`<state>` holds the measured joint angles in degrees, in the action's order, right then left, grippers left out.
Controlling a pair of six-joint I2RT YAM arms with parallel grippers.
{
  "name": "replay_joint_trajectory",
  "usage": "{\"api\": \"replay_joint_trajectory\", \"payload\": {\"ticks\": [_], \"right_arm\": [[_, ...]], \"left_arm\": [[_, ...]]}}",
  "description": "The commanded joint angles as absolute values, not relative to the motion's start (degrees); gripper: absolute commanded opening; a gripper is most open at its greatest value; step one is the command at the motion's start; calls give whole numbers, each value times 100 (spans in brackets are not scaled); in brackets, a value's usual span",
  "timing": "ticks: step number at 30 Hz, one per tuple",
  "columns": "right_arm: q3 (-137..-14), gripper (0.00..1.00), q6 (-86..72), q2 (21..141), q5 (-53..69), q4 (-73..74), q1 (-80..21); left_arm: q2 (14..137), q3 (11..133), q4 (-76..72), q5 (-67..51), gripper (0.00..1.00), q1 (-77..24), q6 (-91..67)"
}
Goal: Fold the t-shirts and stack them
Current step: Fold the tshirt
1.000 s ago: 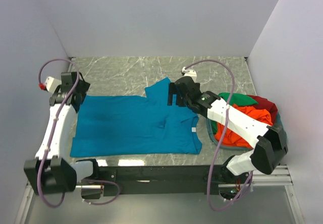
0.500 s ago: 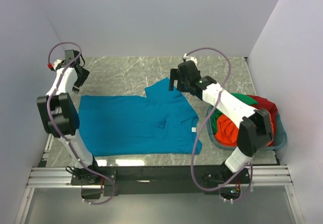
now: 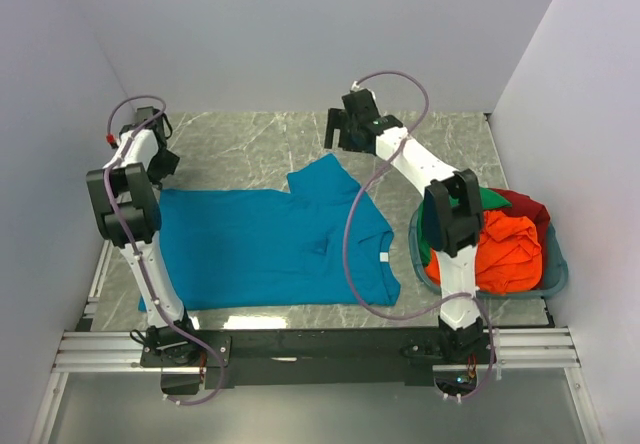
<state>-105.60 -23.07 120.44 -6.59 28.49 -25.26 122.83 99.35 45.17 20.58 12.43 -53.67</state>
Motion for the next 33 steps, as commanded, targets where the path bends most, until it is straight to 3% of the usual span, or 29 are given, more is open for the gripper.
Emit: {"api": "replay_joint_trajectory", "payload": {"ticks": [1, 9, 12, 15, 22, 33], "right_arm": [[-11510, 98, -2276, 12426, -572, 3032, -2417], [-12603, 99, -2329, 13420, -466, 3033, -2417], [-12691, 99, -2452, 13605, -501, 2848, -2400], [-12814, 99, -2522, 13815, -536, 2507, -2408], [-13455, 99, -2935, 14449, -282, 2619, -2399], [-13596, 98, -2971, 14809, -53, 2979, -2391]], "left_arm": [[12471, 10257, 4728, 2056, 62, 1239, -5300], [12700, 10151, 4825, 2180, 54, 1230, -5396], [12735, 10090, 4843, 2188, 47, 1230, -5423], [12762, 10011, 4869, 2153, 38, 1222, -5423], [12656, 9712, 4729, 1996, 2, 1230, -5449], [12551, 9668, 4693, 1837, 1, 1204, -5370]]}}
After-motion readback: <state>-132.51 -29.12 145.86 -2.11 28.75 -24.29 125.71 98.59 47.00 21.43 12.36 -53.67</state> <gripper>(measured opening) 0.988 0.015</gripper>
